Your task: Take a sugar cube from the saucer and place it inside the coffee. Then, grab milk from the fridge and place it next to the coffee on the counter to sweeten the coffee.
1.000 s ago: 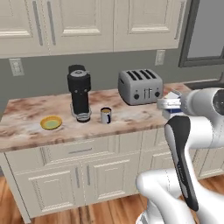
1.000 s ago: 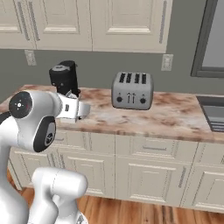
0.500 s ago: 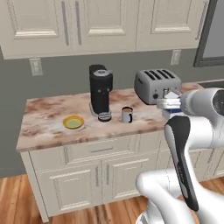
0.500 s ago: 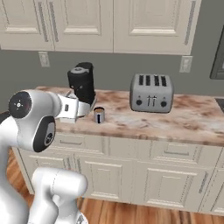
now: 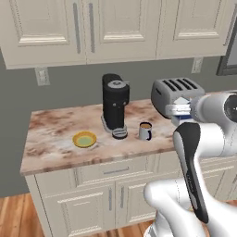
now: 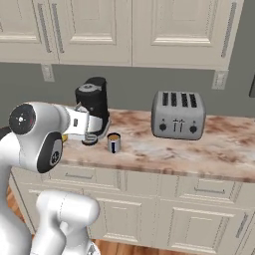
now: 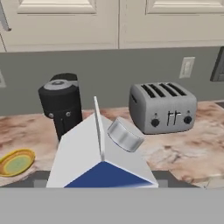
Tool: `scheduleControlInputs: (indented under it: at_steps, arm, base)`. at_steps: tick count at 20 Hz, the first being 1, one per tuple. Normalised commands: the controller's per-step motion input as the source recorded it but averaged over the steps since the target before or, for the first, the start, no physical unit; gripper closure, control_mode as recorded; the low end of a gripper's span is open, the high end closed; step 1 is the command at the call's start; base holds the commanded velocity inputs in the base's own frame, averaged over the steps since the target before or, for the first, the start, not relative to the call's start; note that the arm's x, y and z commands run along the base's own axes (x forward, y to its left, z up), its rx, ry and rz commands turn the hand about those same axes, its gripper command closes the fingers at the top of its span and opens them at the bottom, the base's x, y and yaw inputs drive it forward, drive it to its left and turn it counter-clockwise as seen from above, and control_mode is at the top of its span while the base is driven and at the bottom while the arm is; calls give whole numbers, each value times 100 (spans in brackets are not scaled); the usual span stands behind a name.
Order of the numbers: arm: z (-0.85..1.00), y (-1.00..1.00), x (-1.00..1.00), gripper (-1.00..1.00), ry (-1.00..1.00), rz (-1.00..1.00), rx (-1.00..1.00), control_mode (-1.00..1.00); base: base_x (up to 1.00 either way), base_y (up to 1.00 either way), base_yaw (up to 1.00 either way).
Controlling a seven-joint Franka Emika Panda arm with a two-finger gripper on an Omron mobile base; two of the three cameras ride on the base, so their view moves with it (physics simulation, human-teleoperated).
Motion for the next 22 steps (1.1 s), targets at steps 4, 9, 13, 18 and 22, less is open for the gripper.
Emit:
scheduleControlInputs:
  at_steps: [4, 9, 13, 18, 22]
  arm:
    - [0, 0, 0, 100, 0, 0, 0, 100]
    - [0, 0, 0, 100, 0, 0, 0, 100]
    - [0, 0, 0, 100, 0, 0, 0, 100]
    - [0, -27, 10, 100, 2, 5, 1, -100]
    - [-1, -78, 15, 100, 11, 20, 9, -100]
  base:
    - [40, 0, 0]
    - [41, -2, 0]
    - [34, -9, 0]
    - [13, -9, 1]
    - [0, 0, 0]
